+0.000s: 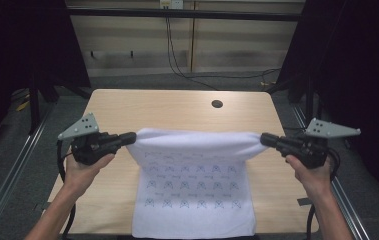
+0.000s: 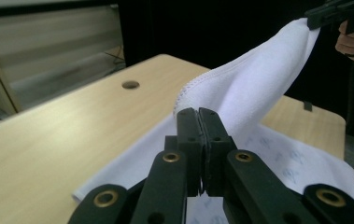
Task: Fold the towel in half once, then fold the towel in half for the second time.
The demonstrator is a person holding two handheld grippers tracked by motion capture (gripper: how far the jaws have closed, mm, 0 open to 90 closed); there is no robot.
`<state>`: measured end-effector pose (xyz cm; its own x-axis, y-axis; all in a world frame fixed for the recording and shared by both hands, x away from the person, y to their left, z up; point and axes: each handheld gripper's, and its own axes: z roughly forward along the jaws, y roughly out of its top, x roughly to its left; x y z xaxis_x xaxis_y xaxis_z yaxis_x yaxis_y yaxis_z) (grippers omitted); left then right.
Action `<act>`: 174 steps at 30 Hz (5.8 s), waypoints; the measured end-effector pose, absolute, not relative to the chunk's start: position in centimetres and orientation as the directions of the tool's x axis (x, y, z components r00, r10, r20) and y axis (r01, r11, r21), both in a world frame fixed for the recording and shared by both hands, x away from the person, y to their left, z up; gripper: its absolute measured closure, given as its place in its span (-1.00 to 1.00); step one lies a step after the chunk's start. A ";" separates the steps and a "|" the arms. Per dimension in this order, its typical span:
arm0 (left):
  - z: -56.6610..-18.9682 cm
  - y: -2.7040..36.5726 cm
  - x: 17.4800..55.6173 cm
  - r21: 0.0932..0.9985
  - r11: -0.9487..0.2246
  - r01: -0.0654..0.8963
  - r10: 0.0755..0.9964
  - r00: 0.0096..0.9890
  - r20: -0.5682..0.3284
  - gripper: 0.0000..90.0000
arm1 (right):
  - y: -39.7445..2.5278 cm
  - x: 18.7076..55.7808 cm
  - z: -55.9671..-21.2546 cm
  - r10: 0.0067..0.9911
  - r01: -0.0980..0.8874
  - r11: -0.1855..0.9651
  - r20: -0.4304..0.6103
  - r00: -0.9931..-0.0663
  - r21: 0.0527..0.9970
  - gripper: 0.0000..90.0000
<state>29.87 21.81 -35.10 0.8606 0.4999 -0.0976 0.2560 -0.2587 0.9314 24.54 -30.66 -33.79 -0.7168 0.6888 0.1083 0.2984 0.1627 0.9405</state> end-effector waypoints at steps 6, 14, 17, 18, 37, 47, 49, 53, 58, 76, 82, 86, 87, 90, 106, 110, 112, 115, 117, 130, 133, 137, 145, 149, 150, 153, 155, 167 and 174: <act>-40.3 21.8 27.7 0.876 -0.357 0.325 0.458 0.878 -0.139 0.94 | -30.2 21.0 -38.6 0.653 0.389 0.248 0.144 -0.744 0.888 0.89; -44.9 21.7 24.6 0.817 -0.427 0.388 0.376 0.898 -0.230 0.93 | -30.1 17.5 -44.2 0.612 0.484 0.319 0.212 -0.762 0.815 0.87; -45.7 21.7 23.2 0.807 -0.455 0.376 0.318 0.915 -0.247 0.90 | -30.4 16.4 -45.5 0.608 0.516 0.334 0.238 -0.758 0.789 0.85; -45.9 21.7 22.7 0.808 -0.463 0.363 0.313 0.920 -0.234 0.88 | -30.5 16.1 -45.8 0.602 0.529 0.341 0.252 -0.758 0.777 0.83; -46.7 20.9 26.2 0.781 -0.436 0.447 0.363 0.881 -0.303 0.54 | -29.5 16.5 -44.9 0.628 0.510 0.325 0.221 -0.746 0.796 0.62; -49.9 17.6 34.4 0.683 -0.462 0.566 0.520 0.796 -0.308 0.36 | -27.1 27.0 -47.4 0.707 0.590 0.369 0.195 -0.680 0.718 0.48; -50.1 17.5 35.1 0.689 -0.461 0.559 0.517 0.800 -0.304 0.39 | -26.5 28.6 -48.0 0.723 0.600 0.384 0.176 -0.668 0.701 0.48; -49.9 17.1 34.7 0.685 -0.511 0.519 0.529 0.818 -0.225 0.69 | -25.3 30.1 -49.3 0.732 0.607 0.428 0.137 -0.667 0.670 0.51; -49.9 17.2 33.4 0.687 -0.532 0.495 0.512 0.834 -0.204 0.84 | -25.2 29.5 -49.6 0.731 0.610 0.436 0.135 -0.669 0.662 0.53; -49.7 18.4 29.4 0.663 -0.540 0.518 0.448 0.844 -0.294 0.72 | -25.6 25.5 -49.2 0.685 0.623 0.467 0.188 -0.703 0.627 0.53; -47.6 19.3 32.6 0.739 -0.446 0.505 0.497 0.826 -0.264 0.61 | -27.1 28.2 -47.8 0.735 0.607 0.404 0.152 -0.661 0.685 0.45; -47.4 19.7 35.6 0.754 -0.413 0.512 0.563 0.794 -0.231 0.54 | -29.1 31.3 -46.9 0.798 0.598 0.338 0.115 -0.591 0.727 0.46; -47.6 19.6 36.2 0.759 -0.403 0.511 0.590 0.779 -0.211 0.51 | -29.5 32.1 -46.9 0.807 0.595 0.322 0.116 -0.579 0.737 0.43; -48.4 19.5 38.1 0.739 -0.403 0.540 0.603 0.764 -0.229 0.36 | -29.9 34.1 -47.4 0.829 0.619 0.321 0.103 -0.549 0.717 0.26; -50.4 19.2 39.4 0.721 -0.421 0.550 0.603 0.764 -0.230 0.52 | -28.4 36.8 -50.2 0.808 0.643 0.331 0.145 -0.571 0.690 0.61; -50.5 19.9 39.4 0.713 -0.424 0.558 0.590 0.768 -0.250 0.85 | -28.3 36.6 -50.1 0.803 0.650 0.332 0.157 -0.575 0.683 0.79; -50.6 20.1 39.4 0.711 -0.413 0.569 0.588 0.763 -0.268 0.96 | -28.2 36.5 -50.0 0.804 0.657 0.336 0.158 -0.573 0.675 0.85; -50.4 20.1 39.3 0.708 -0.417 0.569 0.588 0.763 -0.267 0.98 | -28.2 36.4 -49.9 0.809 0.665 0.324 0.168 -0.563 0.673 0.90; -50.1 20.2 39.2 0.717 -0.411 0.563 0.582 0.767 -0.269 0.99 | -28.4 36.3 -49.6 0.807 0.662 0.311 0.178 -0.563 0.682 0.90; -45.9 20.4 40.5 0.795 -0.323 0.514 0.579 0.772 -0.264 1.00 | -29.7 36.3 -45.7 0.805 0.591 0.202 0.211 -0.554 0.781 0.92; -44.4 20.2 41.1 0.805 -0.325 0.496 0.582 0.776 -0.243 1.00 | -30.0 36.6 -44.4 0.812 0.571 0.192 0.198 -0.549 0.798 0.92; -42.4 19.9 41.8 0.824 -0.317 0.469 0.575 0.786 -0.227 1.00 | -30.2 37.0 -42.8 0.814 0.543 0.173 0.191 -0.549 0.822 0.92; -40.1 19.9 43.6 0.848 -0.270 0.455 0.578 0.782 -0.235 1.00 | -30.6 38.8 -40.2 0.820 0.524 0.162 0.181 -0.543 0.836 0.92; -39.3 19.7 44.4 0.855 -0.251 0.453 0.587 0.774 -0.238 1.00 | -31.3 39.9 -39.0 0.822 0.512 0.140 0.188 -0.537 0.848 0.92; -39.0 19.6 44.5 0.858 -0.244 0.451 0.589 0.772 -0.238 1.00 | -31.4 40.1 -38.7 0.826 0.509 0.131 0.190 -0.531 0.851 0.92; -38.6 19.1 44.8 0.867 -0.227 0.444 0.590 0.771 -0.240 1.00 | -31.5 40.4 -38.1 0.833 0.501 0.127 0.183 -0.522 0.856 0.92; -38.6 18.8 45.0 0.866 -0.233 0.443 0.596 0.768 -0.233 1.00 | -31.7 40.5 -38.0 0.837 0.502 0.114 0.190 -0.514 0.857 0.92; -37.3 18.0 46.0 0.889 -0.176 0.422 0.607 0.758 -0.240 1.00 | -32.5 41.8 -37.9 0.847 0.505 0.074 0.214 -0.487 0.860 0.92; -37.6 18.6 45.4 0.891 -0.182 0.416 0.594 0.769 -0.237 1.00 | -32.4 41.3 -38.0 0.840 0.494 0.086 0.203 -0.503 0.865 0.92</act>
<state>45.39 18.55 -37.59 0.7686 0.5940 -0.2374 0.4156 -0.1817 0.8912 41.31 -32.39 -38.00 -0.5026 0.8403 0.2031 0.4940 0.0864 0.8652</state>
